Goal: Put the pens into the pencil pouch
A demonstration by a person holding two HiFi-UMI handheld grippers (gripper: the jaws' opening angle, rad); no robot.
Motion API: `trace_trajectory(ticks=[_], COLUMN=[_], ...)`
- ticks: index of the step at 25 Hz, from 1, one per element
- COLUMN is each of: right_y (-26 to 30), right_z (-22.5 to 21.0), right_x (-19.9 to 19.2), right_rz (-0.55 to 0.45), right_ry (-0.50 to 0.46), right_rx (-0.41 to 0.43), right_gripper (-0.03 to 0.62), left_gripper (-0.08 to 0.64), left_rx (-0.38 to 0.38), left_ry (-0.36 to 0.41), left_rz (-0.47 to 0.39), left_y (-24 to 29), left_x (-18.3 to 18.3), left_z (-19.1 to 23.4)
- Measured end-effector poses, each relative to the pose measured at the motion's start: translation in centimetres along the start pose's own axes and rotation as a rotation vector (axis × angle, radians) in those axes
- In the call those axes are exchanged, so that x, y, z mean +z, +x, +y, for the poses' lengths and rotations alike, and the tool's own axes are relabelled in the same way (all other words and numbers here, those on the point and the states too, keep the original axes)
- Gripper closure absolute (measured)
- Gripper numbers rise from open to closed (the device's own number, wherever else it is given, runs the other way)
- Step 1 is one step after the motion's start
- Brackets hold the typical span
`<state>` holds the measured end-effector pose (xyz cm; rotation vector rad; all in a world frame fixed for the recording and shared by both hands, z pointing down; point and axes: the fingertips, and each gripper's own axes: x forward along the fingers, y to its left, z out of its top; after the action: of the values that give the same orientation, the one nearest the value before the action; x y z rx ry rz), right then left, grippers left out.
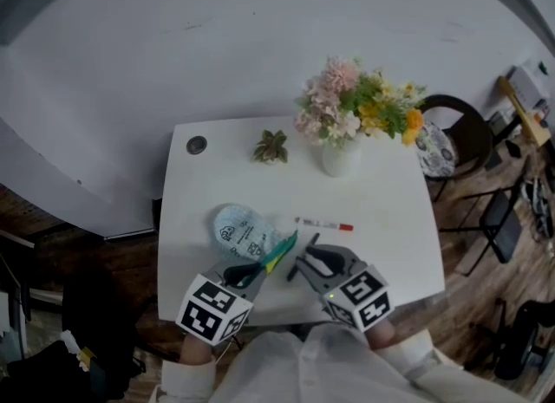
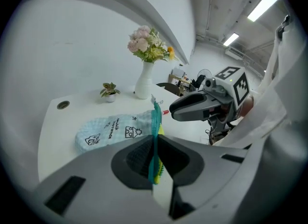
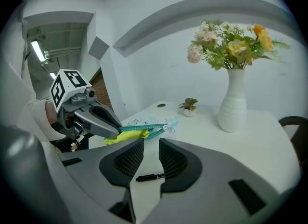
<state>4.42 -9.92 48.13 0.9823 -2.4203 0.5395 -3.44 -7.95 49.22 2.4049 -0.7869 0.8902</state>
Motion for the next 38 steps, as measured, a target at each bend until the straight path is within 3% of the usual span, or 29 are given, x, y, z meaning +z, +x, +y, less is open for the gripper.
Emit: trace_trajectory(ticks=[9, 16, 23, 31, 38], right_y=[-0.3, 0.1, 0.7, 1.3, 2.1], right_z=[-0.7, -0.9, -1.0, -1.7, 0.0], right_x=[1.3, 2.0, 2.6, 1.4, 0.2], right_rz=[-0.027, -0.029, -0.032, 0.011, 0.11], right_ry=[-0.019, -0.032, -0.038, -0.066, -0.191], right_rx=[-0.02, -0.01, 0.003, 0.025, 0.135], right_gripper=[0.497, 0.498, 0.497, 0.499, 0.499], left_gripper=[0.527, 0.528, 0.529, 0.528, 0.528], left_rx=[-0.033, -0.153, -0.229, -0.286, -0.304], left_ry=[-0.162, -0.358, -0.495, -0.635, -0.7], left_rz=[-0.166, -0.359, -0.468, -0.474, -0.478], left_y=[-2.3, -4.2, -5.8, -5.6, -5.3], left_x=[3.6, 6.8, 8.7, 7.8, 6.6], left_z=[0.8, 0.9, 1.0, 1.9, 2.4])
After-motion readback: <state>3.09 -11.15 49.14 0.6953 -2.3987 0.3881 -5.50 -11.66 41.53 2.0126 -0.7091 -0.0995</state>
